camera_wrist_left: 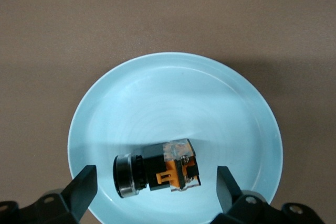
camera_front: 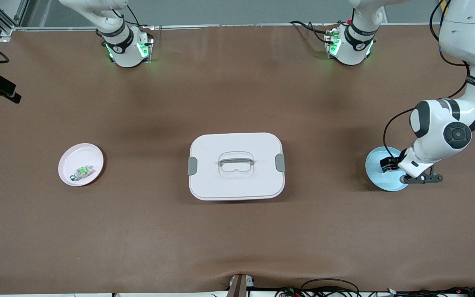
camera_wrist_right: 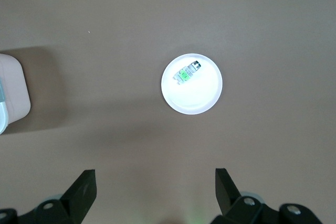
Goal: Transfer orange switch to right arm and place
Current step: 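Lower the left gripper and grasp the black-orange switch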
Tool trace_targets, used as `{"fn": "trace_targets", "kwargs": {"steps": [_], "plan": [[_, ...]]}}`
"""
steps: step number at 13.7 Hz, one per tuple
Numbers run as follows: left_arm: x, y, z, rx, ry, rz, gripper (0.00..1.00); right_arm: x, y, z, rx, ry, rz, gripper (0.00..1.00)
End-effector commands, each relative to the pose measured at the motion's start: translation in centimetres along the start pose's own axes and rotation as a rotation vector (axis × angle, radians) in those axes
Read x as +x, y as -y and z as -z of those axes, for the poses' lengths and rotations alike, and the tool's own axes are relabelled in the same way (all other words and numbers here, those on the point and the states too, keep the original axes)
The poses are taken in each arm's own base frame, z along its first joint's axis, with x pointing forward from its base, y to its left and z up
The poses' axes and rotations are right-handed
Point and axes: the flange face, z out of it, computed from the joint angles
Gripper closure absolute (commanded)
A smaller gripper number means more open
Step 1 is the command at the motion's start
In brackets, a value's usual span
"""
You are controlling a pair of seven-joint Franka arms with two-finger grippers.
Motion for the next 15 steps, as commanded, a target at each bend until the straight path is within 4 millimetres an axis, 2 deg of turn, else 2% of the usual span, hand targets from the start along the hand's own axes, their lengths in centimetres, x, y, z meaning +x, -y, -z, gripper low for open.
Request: {"fn": "trace_targets", "kwargs": {"steps": [1,9,15], "plan": [[-0.2,-0.1,-0.6,0.004,-0.017,-0.004,0.00,-0.1,-0.3,0.5,-0.001,-0.006,-0.008,0.00],[-0.9,-0.1,-2.6,-0.002,0.012,0.002,0.00,-0.1,-0.3,0.5,-0.001,-0.005,-0.008,0.00],[-0.9,0.4,-2.8,-0.003,0.016,0.012,0.00,-0.1,-0.3,0.5,0.001,-0.006,-0.008,0.00]]}}
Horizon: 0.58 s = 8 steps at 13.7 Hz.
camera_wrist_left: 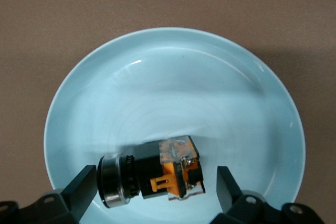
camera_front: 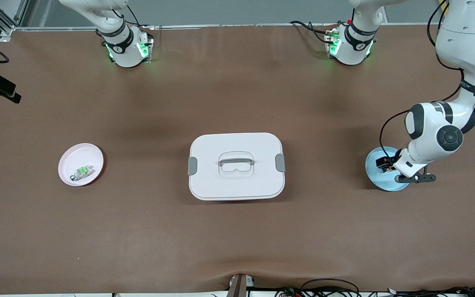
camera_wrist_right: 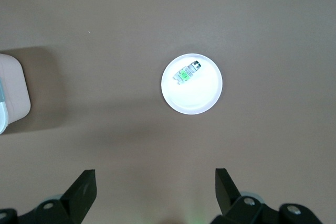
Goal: Transfer orange switch to right arm and place
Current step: 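Lower the left gripper and grasp the black-orange switch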
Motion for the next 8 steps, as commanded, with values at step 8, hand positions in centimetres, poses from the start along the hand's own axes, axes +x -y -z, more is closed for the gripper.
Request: {"fn": "trace_targets", "kwargs": {"steps": [8], "plan": [[0.28,1.11,-0.18,0.001,-0.024,0.027,0.08,-0.08,-0.03,0.48,0.002,-0.005,-0.003,0.00]]}}
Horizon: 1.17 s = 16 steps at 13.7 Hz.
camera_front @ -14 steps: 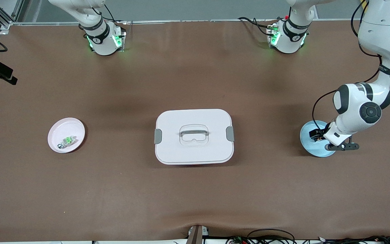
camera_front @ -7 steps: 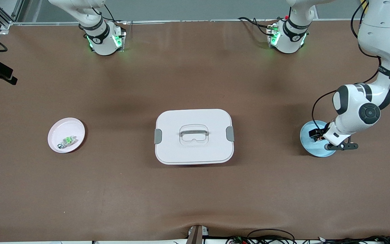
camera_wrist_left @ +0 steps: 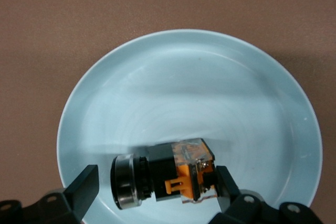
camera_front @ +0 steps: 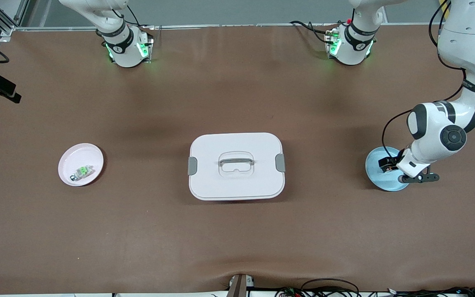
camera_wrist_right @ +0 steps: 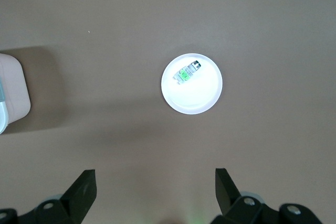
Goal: Transfer orange switch to right arm and place
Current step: 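Lift the switch with the left gripper while the right gripper approaches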
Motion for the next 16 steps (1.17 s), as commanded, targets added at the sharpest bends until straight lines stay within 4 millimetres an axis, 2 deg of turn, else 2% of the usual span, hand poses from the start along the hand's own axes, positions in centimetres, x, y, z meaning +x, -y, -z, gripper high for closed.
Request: {"fn": "trace_targets", "kwargs": {"steps": [1,3,6,8,9,12,13,16], "plan": [[0.2,0.1,-0.2,0.001,-0.014,0.010,0.12,-0.1,0.0,0.5,0.002,-0.006,-0.003,0.00],[0.2,0.0,-0.2,0.001,-0.014,0.016,0.26,-0.1,0.0,0.4,0.000,-0.001,-0.002,0.00],[0.3,0.0,0.0,0.000,-0.019,0.017,0.64,-0.1,0.0,0.5,0.001,-0.004,-0.002,0.00],[0.5,0.1,1.0,0.003,-0.031,0.017,0.90,-0.1,-0.2,0.4,0.002,-0.001,-0.006,0.00],[0.7,0.0,1.9,0.005,-0.045,0.014,0.98,-0.1,-0.3,0.4,0.002,0.001,-0.008,0.00],[0.9,-0.3,4.8,0.013,-0.053,0.037,1.00,-0.1,-0.3,0.4,0.005,0.001,-0.004,0.00],[1.1,-0.9,5.8,0.011,-0.048,0.039,1.00,-0.2,-0.2,0.4,0.008,0.004,-0.001,0.00],[1.2,-3.1,9.2,0.006,-0.051,0.058,1.00,-0.8,1.7,0.4,0.013,0.032,0.026,0.00]]}}
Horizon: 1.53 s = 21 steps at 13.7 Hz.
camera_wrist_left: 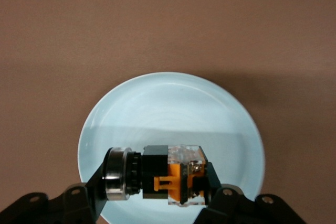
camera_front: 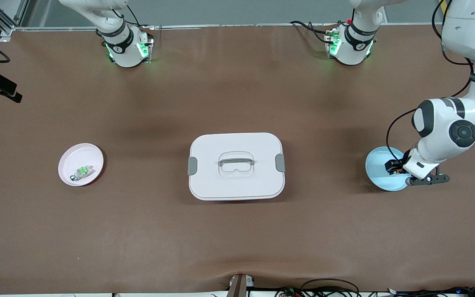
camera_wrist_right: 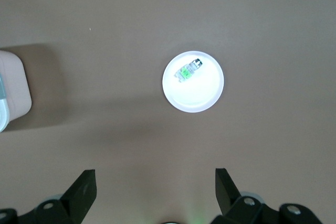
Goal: Transfer orange switch to right arm and place
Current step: 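Lift the switch with the left gripper while the right gripper approaches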
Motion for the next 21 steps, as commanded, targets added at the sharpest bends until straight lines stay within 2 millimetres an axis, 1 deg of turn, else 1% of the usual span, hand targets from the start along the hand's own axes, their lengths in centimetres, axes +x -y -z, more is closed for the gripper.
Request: {"fn": "trace_targets", "kwargs": {"steps": [1,2,4,6,7,8,9,11,13,14,15,17,19,21], "plan": [[-0.1,-1.9,4.0,0.000,-0.003,0.031,1.00,-1.1,2.8,0.9,0.006,0.014,0.048,0.00],[0.1,-2.8,5.2,-0.015,0.002,0.046,1.00,-1.7,4.2,1.5,0.003,0.009,0.068,0.00],[0.9,-4.7,8.0,-0.068,0.028,0.100,1.00,-2.9,7.5,1.9,-0.006,0.019,0.043,0.00],[1.6,-7.6,11.0,-0.114,0.059,0.163,1.00,-4.5,11.8,2.3,-0.018,0.019,-0.002,0.00],[1.9,-8.7,12.3,-0.119,0.068,0.194,1.00,-5.3,13.6,2.6,-0.021,0.011,-0.010,0.00],[2.1,-10.3,13.6,-0.127,0.080,0.225,1.00,-6.2,15.8,2.8,-0.025,0.003,-0.007,0.00],[2.2,-11.8,14.8,-0.148,0.095,0.259,1.00,-7.0,17.6,2.9,-0.028,-0.001,-0.021,0.00],[2.3,-14.2,17.1,-0.208,0.116,0.328,1.00,-8.9,22.0,2.7,-0.036,-0.006,-0.078,0.00],[2.2,-16.8,19.6,-0.269,0.150,0.406,1.00,-10.6,25.3,2.3,-0.033,0.001,-0.128,0.00],[2.0,-18.3,20.6,-0.301,0.169,0.453,1.00,-11.3,26.5,2.0,0.001,0.028,-0.112,0.00],[1.8,-20.1,21.8,-0.335,0.185,0.506,1.00,-11.6,27.2,1.9,0.042,0.052,-0.104,0.00],[1.3,-23.0,24.5,-0.410,0.226,0.606,1.00,-11.5,28.4,1.3,0.102,0.060,-0.104,0.00],[0.3,-25.7,25.9,-0.482,0.297,0.663,1.00,-11.6,29.9,0.4,0.148,0.058,-0.131,0.00],[-0.5,-27.7,27.4,-0.540,0.364,0.712,1.00,-11.8,31.7,-0.9,0.199,0.061,-0.177,0.00]]}}
